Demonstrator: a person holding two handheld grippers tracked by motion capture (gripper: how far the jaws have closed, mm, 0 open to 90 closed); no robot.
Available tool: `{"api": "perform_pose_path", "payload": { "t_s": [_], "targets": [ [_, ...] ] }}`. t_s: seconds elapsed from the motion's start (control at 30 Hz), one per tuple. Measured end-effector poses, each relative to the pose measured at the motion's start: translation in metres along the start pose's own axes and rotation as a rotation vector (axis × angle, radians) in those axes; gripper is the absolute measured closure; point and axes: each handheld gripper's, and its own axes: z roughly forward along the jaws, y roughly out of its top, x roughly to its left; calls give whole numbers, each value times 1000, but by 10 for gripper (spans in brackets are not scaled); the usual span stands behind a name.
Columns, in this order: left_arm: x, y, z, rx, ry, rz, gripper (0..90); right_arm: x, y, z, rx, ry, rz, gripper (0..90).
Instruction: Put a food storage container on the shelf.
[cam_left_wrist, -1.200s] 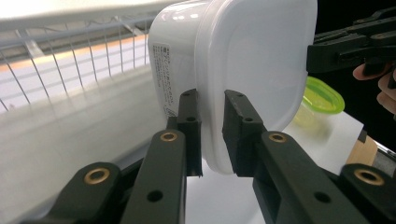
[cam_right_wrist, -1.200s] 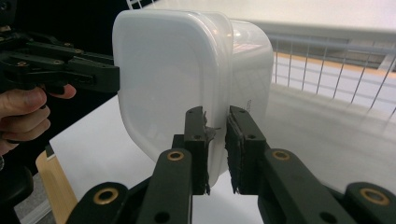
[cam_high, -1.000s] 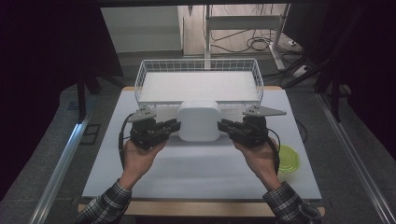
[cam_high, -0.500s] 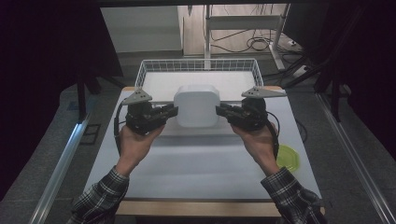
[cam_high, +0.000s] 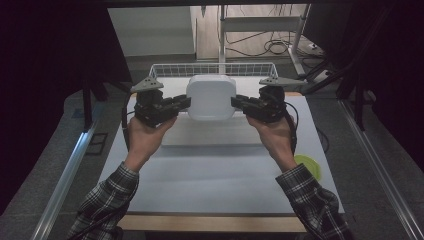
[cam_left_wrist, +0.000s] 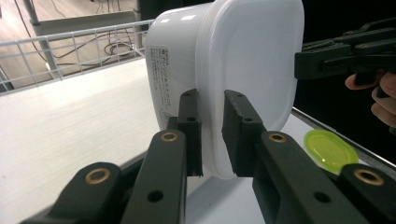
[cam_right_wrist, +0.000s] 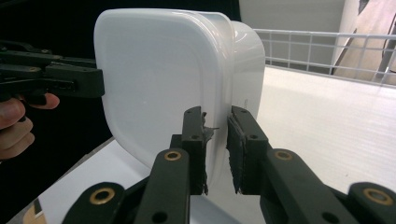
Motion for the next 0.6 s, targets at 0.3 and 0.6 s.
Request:
{"api": "perform_pose_path", "payload": {
  "t_s": [0.3, 0.6],
  "targets": [
    [14, 5, 15, 3, -11, -42, 774, -14, 9, 13, 8, -2, 41, 769],
    [23, 6, 26, 16, -18, -58, 765, -22, 15, 22, 28, -13, 58, 764]
  ]
}}
